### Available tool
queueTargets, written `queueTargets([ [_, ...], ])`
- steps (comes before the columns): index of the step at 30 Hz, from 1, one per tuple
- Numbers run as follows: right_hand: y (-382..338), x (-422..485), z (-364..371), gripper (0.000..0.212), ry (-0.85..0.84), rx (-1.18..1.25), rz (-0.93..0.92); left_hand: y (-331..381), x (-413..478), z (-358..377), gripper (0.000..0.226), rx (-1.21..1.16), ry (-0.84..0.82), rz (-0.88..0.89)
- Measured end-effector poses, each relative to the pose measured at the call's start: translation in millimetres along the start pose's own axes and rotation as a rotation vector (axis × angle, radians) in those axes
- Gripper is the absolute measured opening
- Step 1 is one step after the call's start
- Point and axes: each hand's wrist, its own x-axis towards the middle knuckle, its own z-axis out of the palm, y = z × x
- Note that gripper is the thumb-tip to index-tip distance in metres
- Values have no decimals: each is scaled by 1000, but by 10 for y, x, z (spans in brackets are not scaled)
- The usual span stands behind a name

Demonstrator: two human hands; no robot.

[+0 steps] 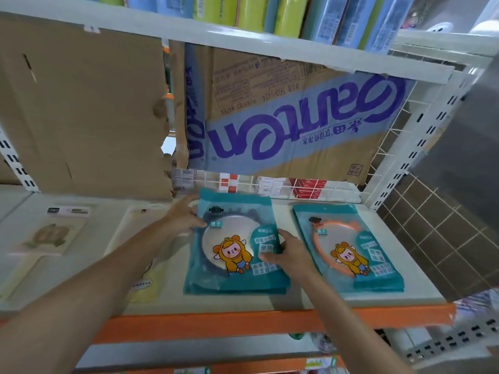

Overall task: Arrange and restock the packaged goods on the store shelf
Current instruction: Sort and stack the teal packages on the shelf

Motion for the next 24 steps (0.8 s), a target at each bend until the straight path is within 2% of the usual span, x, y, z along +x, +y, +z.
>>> queueTargets([
  [5, 90, 62, 58, 52, 37, -66, -18, -62, 41, -21, 76, 18, -19, -27],
  [10, 184, 121, 90, 47, 48, -172, 65, -107, 72, -3, 67, -1, 13, -55],
  [14, 218, 111, 108, 45, 27, -163, 67, -69, 56, 38, 62, 174, 48, -58],
  [19, 236, 115, 123, 46, 18, -177, 38, -131, 13, 129, 66, 269, 71, -49],
  [24, 238, 120, 112, 40, 11, -152, 19, -143, -37, 185, 80, 348, 128, -55],
])
